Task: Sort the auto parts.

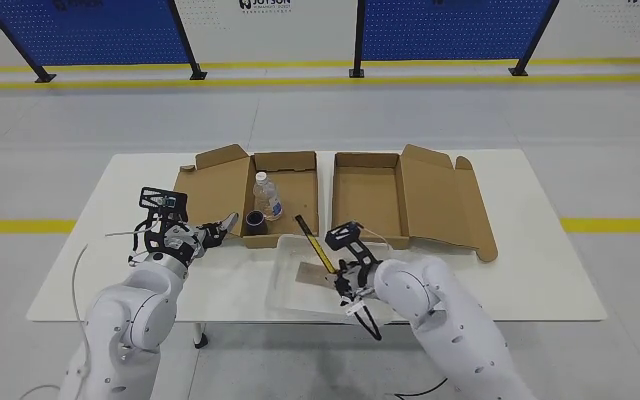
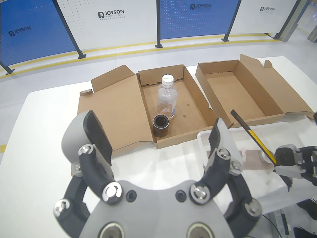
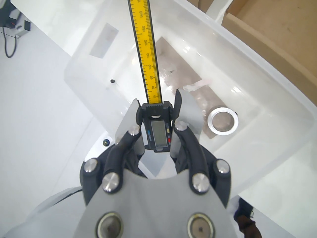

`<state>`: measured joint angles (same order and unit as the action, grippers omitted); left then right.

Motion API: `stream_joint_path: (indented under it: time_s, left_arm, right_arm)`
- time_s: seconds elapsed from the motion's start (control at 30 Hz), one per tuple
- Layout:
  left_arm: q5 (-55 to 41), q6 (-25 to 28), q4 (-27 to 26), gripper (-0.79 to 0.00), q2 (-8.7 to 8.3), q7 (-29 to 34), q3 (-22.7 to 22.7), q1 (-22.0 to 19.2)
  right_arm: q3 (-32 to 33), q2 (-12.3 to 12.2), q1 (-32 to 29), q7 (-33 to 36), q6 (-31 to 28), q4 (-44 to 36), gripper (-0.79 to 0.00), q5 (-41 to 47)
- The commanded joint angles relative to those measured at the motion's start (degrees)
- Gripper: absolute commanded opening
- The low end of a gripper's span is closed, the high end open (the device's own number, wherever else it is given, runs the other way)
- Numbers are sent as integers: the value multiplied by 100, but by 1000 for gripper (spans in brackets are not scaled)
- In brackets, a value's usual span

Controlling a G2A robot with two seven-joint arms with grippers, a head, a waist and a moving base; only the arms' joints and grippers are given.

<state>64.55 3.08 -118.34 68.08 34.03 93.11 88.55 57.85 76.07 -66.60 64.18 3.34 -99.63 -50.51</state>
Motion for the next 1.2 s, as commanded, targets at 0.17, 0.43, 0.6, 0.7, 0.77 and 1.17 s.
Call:
stream_joint_path:
  time_s: [0.17,0.43,0.6,0.7,0.77,1.17]
  left_arm:
    - [0,0,0,0,0,0,0,0]
    - [0,0,0,0,0,0,0,0]
    - [0,0,0,0,0,0,0,0]
    - [0,0,0,0,0,0,0,0]
    - [0,0,0,0,0,0,0,0]
    - [0,0,0,0,0,0,0,0]
  right_arm:
    - [347,-2,-205,-571,-336,115,-785,1333]
    - [346,-31,-181,-643,-348,263,-785,1446]
    - [298,-41,-141,-758,-241,224,-785,1342]
    - [342,-48,-104,-959,-181,128,-785,1280]
    - [411,-54,-56,-1121,-125,38,-785,1219]
    - [1037,-97,418,-1644,933,179,-785,733]
